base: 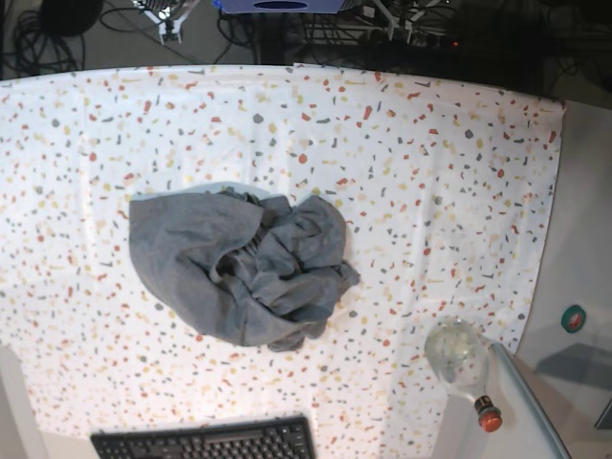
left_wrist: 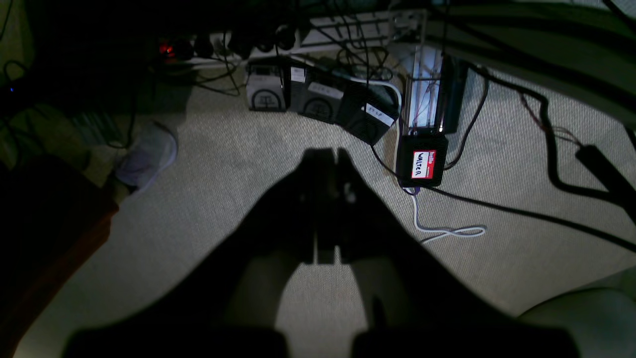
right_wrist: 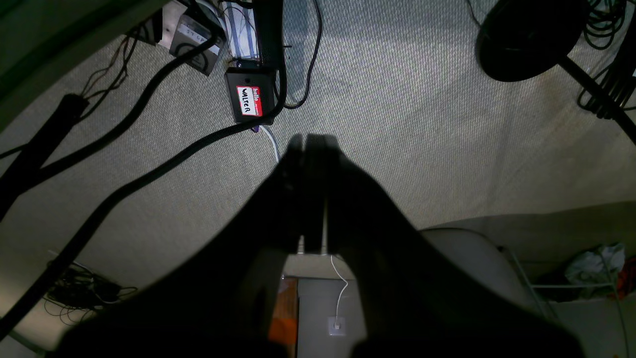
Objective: Layout the t-shirt on the table in an organized manner, then fold the t-shirt properly
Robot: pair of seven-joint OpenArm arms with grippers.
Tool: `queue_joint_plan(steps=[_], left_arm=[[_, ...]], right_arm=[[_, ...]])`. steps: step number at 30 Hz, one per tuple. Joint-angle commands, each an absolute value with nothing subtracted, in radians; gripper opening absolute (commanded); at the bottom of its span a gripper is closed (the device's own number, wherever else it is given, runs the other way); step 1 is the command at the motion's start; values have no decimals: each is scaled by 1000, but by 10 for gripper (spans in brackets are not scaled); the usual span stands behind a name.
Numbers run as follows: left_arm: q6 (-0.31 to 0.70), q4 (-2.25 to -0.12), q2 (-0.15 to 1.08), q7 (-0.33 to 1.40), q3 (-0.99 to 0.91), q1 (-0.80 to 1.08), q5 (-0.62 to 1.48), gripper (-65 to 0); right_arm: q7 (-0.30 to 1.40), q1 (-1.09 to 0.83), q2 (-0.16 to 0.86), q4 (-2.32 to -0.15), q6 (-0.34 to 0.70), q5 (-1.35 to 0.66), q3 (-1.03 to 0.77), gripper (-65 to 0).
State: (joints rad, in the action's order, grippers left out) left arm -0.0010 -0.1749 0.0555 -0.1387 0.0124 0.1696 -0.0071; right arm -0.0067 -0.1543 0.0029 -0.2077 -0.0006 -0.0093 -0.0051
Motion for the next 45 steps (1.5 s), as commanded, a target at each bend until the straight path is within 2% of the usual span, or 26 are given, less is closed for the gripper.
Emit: queue_joint_plan(steps=[1, 14, 19, 22, 28, 36, 45], left_arm=[[-5, -176, 58, -140, 12, 179, -5, -650], [-5, -177, 59, -140, 12, 193, -5, -650], [-5, -206, 71, -142, 12, 219, -5, -650], [-5, -309, 88, -142, 12, 297, -5, -650], [-5, -653, 159, -140, 12, 529, 1, -650], [-5, -883, 202, -140, 10, 687, 5, -650], [-5, -1268, 231, -140, -5, 917, 8, -650]], right_arm=[[-7, -163, 8, -209, -7, -4, -4, -650], [-7, -163, 8, -209, -7, -4, -4, -650], [-21, -219, 8, -257, -7, -4, -4, -650], [-22, -308, 8, -354, -7, -4, -4, -650], [-21, -536, 8, -670, -7, -7, -12, -650], [-19, -636, 8, -819, -8, -7, -16, -650], [31, -828, 4, -1173, -8, -8, -208, -650]])
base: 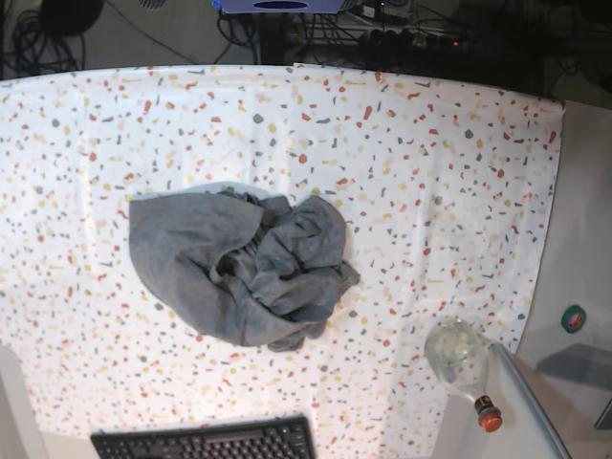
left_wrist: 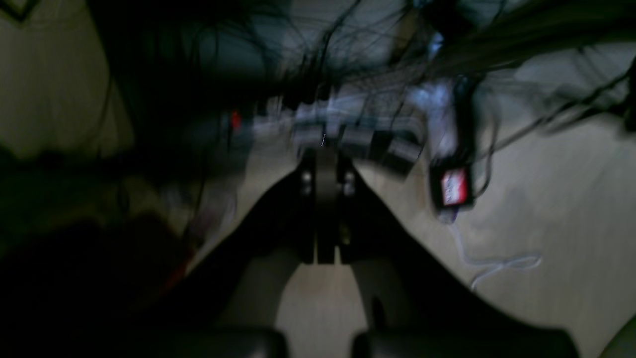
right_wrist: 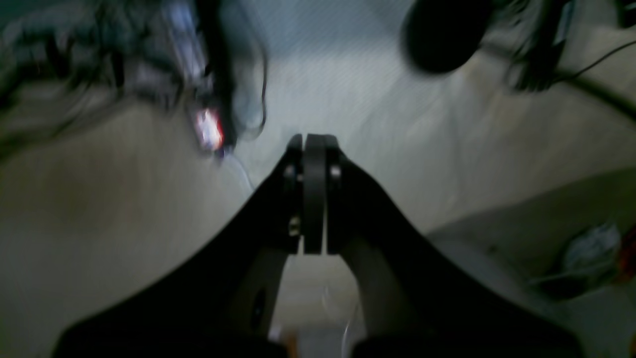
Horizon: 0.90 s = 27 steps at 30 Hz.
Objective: Layout the t-shirt on the table in an organized manner, then fold the t-shirt properly
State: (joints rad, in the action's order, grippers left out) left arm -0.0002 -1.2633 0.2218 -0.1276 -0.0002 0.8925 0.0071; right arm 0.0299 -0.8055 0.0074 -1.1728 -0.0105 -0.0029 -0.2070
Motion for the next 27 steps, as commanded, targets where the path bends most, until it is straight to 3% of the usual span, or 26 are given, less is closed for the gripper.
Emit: queue_joint_plan(steps=[1, 8, 15, 27], left_arm=[[-5, -1317, 231, -142, -19, 941, 8, -650], [-5, -1610, 228, -142, -171, 1052, 71, -650], [-5, -1767, 232, -140, -186, 1035, 234, -650], [-5, -1794, 226, -128, -186, 840, 234, -650]], right_arm=[[31, -851, 4, -1219, -8, -8, -216, -650], [33, -918, -16, -1446, -8, -8, -295, -650], [38, -931, -56, -1664, -7, -7, -321, -650], [424, -668, -4, -1906, -5, -4, -216, -650]])
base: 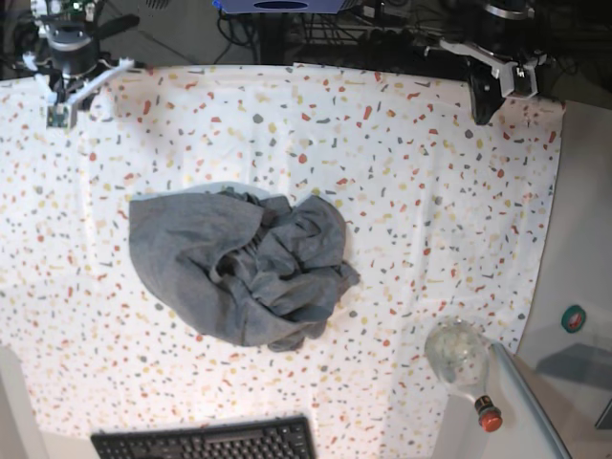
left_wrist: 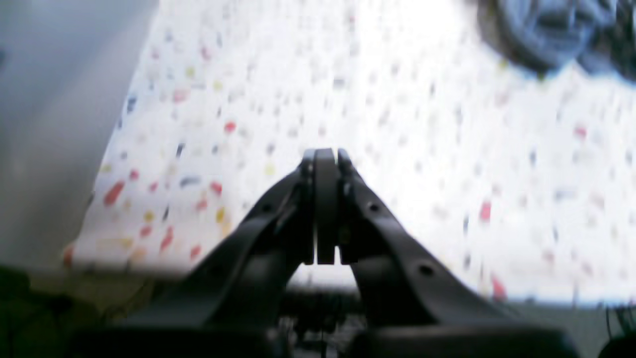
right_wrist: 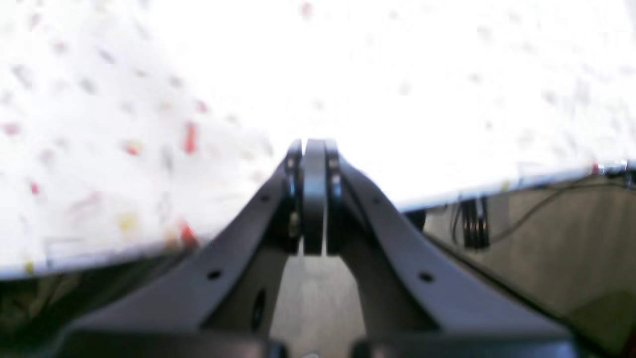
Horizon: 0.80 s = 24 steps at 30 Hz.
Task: Layout the t-shirt on the table in an organized manner, then fold the t-shirt properly
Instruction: 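Lower the right gripper onto the crumpled grey t-shirt and grasp it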
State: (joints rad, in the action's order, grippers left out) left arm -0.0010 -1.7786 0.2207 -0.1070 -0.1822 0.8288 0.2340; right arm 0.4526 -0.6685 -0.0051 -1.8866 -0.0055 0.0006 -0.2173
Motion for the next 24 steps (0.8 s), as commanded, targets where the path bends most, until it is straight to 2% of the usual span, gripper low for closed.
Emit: queue_joint_plan(steps=[1, 3, 4, 7, 9, 12, 15, 18, 21, 24], left_arm=[[-5, -1794, 225, -116, -186, 823, 236, -650], [-5, -1804, 223, -28, -188, 786, 236, -650], [-5, -1810, 223, 24, -188, 768, 236, -650], [-5, -1825, 211, 156, -194, 730, 239, -650], [-5, -1825, 206, 171, -206, 727, 286, -650], [-5, -1821, 208, 173, -259, 728, 437, -461], [-4, -1813, 220, 177, -305, 728, 564, -323], [-4, -1814, 231, 174, -337, 728, 567, -301], [1, -1816, 231, 173, -367, 727, 567, -301], [51, -1816, 231, 174, -398, 727, 567, -301]], right_arm=[[453, -641, 5, -1906, -5, -2, -189, -650], [533, -575, 36, -1906, -5, -2, -110, -650], [568, -544, 53, -1906, -5, -2, -71, -618], [661, -458, 87, -1905, -5, -2, 58, -456], [682, -410, 96, -1905, -8, -2, 143, -386], [685, -343, 90, -1903, -12, -2, 246, -380], [685, -275, 77, -1870, -70, -2, 323, -375], [685, -197, 68, -1779, -216, -2, 429, -371], [680, -131, 68, -1687, -312, -2, 550, -369], [680, -77, 59, -1603, -407, -2, 634, -369]])
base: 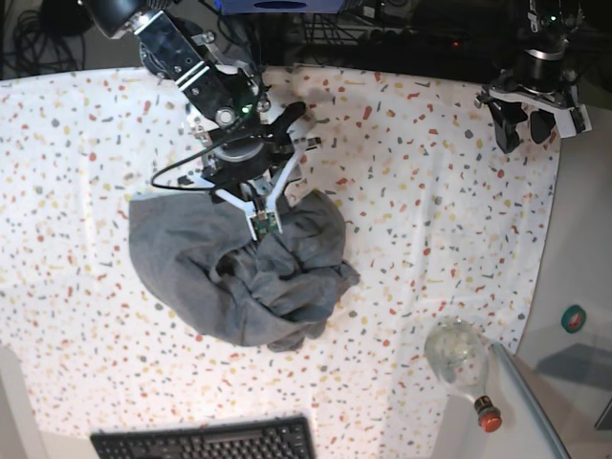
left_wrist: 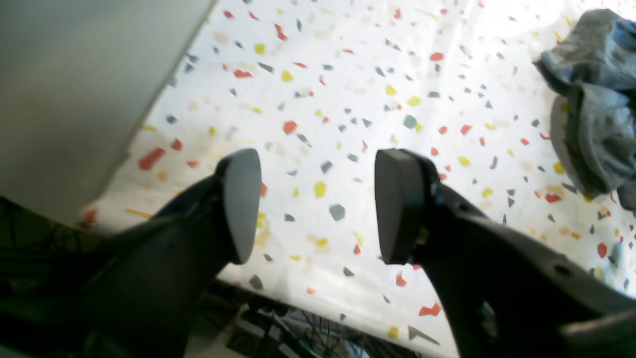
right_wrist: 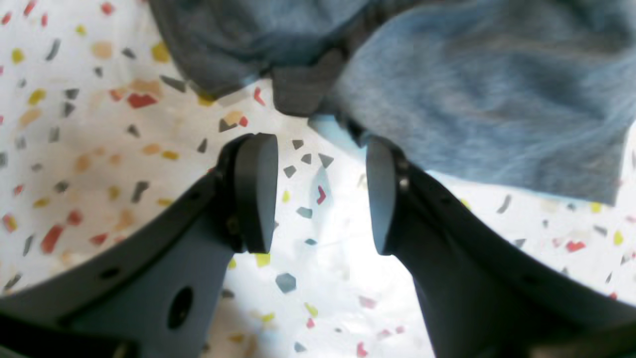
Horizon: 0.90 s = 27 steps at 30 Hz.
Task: Layout the t-shirt on the table in an organized manner, then fold the t-shirt properly
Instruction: 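Lower the right gripper onto the crumpled grey t-shirt and grasp it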
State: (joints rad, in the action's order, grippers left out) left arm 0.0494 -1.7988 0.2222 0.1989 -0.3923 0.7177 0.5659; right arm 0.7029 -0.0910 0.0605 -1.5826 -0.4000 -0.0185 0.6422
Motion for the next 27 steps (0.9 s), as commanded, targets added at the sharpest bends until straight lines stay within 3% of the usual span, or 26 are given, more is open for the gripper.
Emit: queue_joint_plan(steps=[1, 6, 12, 18, 27], left_arm=[[74, -1816, 231, 177, -415, 728, 567, -301], [119, -1816, 246, 180, -472, 728, 544, -301], [119, -1825, 282, 179, -476, 727, 354, -301], [119, -1821, 278, 179, -472, 733, 383, -301], [119, -1816, 251, 179, -472, 711, 377, -301]], right_arm=[[680, -61, 51, -1577, -444, -2, 659, -369], [687, 27, -21, -1475, -588, -2, 734, -308], [742, 88, -70, -1411, -608, -2, 739, -297], [769, 127, -47, -1372, -698, -2, 745, -302], [762, 111, -24, -1397, -698, -2, 745, -303]])
